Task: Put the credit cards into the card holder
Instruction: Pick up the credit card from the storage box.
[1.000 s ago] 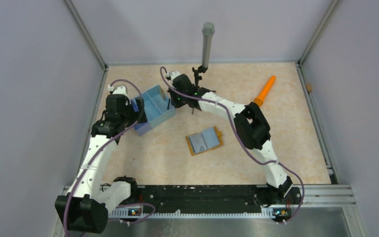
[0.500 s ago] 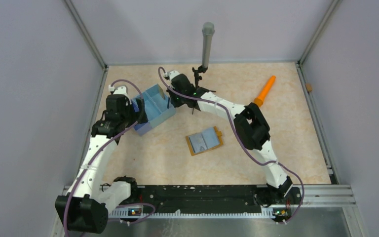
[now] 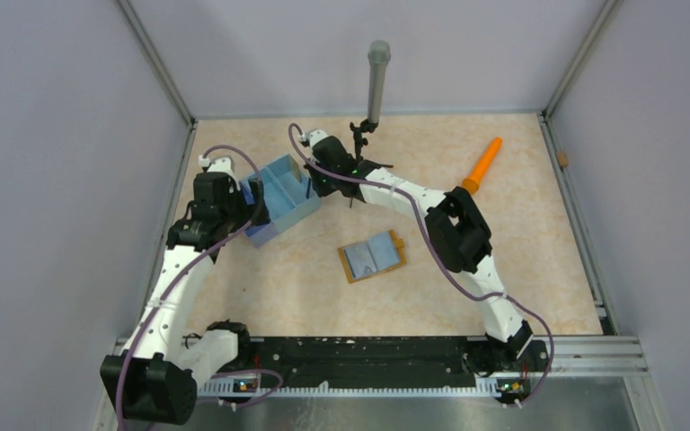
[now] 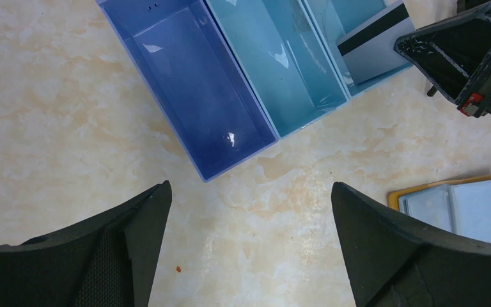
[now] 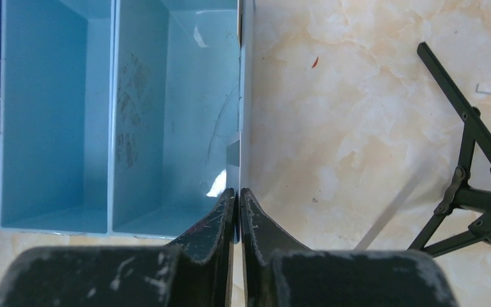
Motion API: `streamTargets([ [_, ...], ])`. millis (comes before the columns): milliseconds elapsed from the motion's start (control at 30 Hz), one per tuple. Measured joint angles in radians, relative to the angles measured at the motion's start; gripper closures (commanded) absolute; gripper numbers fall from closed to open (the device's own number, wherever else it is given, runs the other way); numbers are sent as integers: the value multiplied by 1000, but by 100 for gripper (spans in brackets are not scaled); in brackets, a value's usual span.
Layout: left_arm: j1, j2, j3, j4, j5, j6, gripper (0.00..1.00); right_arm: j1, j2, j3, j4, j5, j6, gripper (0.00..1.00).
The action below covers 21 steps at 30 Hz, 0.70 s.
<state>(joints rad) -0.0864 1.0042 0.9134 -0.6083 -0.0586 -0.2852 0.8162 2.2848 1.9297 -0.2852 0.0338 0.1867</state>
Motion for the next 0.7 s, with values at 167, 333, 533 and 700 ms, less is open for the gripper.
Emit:
streamTargets([
  [167,0,0,-1,0,2,0,1,0,0,-8,1,5,6,92],
  [333,0,0,-2,0,2,0,1,0,0,-8,0,10,8,87],
  [533,0,0,-6,0,8,0,1,0,0,-8,0,19,8,82],
  [700,0,0,-6,0,13,0,1,0,0,-8,0,25,8,82],
])
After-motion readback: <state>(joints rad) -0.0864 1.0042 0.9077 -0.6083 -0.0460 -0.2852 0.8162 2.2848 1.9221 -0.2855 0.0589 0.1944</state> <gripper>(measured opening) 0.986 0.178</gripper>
